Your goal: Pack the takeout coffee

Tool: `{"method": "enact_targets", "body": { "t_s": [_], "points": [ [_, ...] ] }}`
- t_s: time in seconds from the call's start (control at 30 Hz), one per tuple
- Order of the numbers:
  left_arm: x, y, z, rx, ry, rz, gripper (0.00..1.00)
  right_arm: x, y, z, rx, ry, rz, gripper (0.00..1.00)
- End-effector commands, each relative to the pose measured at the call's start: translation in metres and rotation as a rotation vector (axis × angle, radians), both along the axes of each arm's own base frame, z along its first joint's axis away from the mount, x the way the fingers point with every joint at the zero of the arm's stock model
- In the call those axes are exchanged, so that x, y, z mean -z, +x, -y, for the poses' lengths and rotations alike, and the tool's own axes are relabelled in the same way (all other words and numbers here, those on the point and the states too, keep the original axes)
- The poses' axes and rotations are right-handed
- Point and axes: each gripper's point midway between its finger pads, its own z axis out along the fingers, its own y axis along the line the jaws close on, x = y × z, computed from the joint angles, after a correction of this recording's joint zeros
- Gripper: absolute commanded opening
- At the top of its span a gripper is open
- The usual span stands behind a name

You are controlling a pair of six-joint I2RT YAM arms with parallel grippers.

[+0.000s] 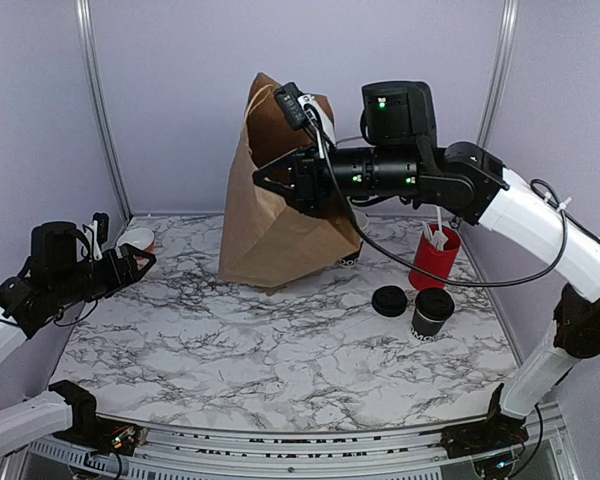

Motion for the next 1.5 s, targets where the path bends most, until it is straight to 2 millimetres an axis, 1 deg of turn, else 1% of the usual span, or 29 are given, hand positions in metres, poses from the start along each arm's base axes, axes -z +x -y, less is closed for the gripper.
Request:
{"method": "enact_targets", "body": {
  "t_s": [0.0, 0.03, 0.07, 0.17, 0.27, 0.33, 0.4, 0.53, 0.6, 0.67, 0.77, 0.87, 0.93, 1.03, 1.17, 1.23, 1.3, 1.4, 1.43, 1.47],
  "points": [
    [-0.019, 0.0, -0.017, -0.083, 0.054, 0.024, 0.82, 0.036, -0.02, -0.026, 0.029, -0.262, 0.114, 0.0],
    [-0.025, 0.0, -0.018, -0.085, 0.051, 0.034, 0.82, 0.044, -0.025, -0.035, 0.022, -0.295, 0.12, 0.0],
    [-0.028, -0.001, -0.018, -0.085, 0.048, 0.039, 0.82, 0.058, -0.025, -0.046, 0.022, -0.332, 0.117, 0.0],
    [-0.036, -0.003, -0.017, -0.079, 0.036, 0.044, 0.82, 0.073, -0.026, -0.068, 0.036, -0.371, 0.106, 0.0],
    [-0.03, -0.004, -0.016, -0.074, 0.036, 0.02, 0.82, 0.085, -0.022, -0.089, 0.054, -0.387, 0.08, 0.0],
    [-0.023, -0.004, -0.015, -0.071, 0.04, 0.003, 0.82, 0.096, -0.018, -0.102, 0.069, -0.399, 0.06, 0.0],
    [-0.013, -0.004, -0.015, -0.067, 0.045, -0.021, 0.82, 0.101, -0.016, -0.113, 0.068, -0.393, 0.047, 0.0],
    [0.008, -0.001, -0.018, -0.087, 0.071, -0.073, 0.82, 0.106, -0.02, -0.13, 0.039, -0.349, 0.024, 0.03],
    [0.013, 0.0, -0.023, -0.121, 0.086, -0.086, 0.82, 0.105, -0.026, -0.136, 0.023, -0.332, 0.029, 0.03],
    [0.013, 0.001, -0.034, -0.183, 0.102, -0.09, 0.82, 0.101, -0.032, -0.14, 0.01, -0.314, 0.039, 0.06],
    [0.006, -0.001, -0.049, -0.265, 0.106, -0.073, 0.82, 0.094, -0.04, -0.143, -0.004, -0.29, 0.054, 0.17],
    [-0.003, -0.006, -0.065, -0.353, 0.105, -0.048, 0.81, 0.08, -0.052, -0.146, -0.028, -0.25, 0.075, 0.28],
    [-0.01, -0.01, -0.075, -0.407, 0.103, -0.026, 0.82, 0.07, -0.06, -0.147, -0.044, -0.223, 0.089, 0.35],
    [-0.016, -0.017, -0.088, -0.47, 0.114, -0.008, 0.82, 0.058, -0.069, -0.146, -0.061, -0.194, 0.101, 0.42],
    [-0.026, -0.025, -0.103, -0.541, 0.12, 0.026, 0.82, 0.037, -0.069, -0.134, -0.043, -0.158, 0.125, 0.56],
    [-0.031, -0.026, -0.107, -0.566, 0.117, 0.035, 0.82, 0.026, -0.064, -0.123, -0.005, -0.15, 0.145, 0.66],
    [-0.035, -0.027, -0.111, -0.584, 0.12, 0.043, 0.82, 0.015, -0.056, -0.107, 0.06, -0.151, 0.167, 0.75],
    [-0.035, -0.026, -0.112, -0.594, 0.113, 0.038, 0.82, 0.013, -0.04, -0.079, 0.117, -0.166, 0.165, 0.81],
    [-0.034, -0.025, -0.11, -0.591, 0.108, 0.032, 0.82, 0.013, -0.032, -0.069, 0.13, -0.167, 0.155, 0.82],
    [-0.032, -0.024, -0.108, -0.583, 0.106, 0.023, 0.82, 0.018, -0.021, -0.058, 0.15, -0.174, 0.142, 0.84]
  ]
}}
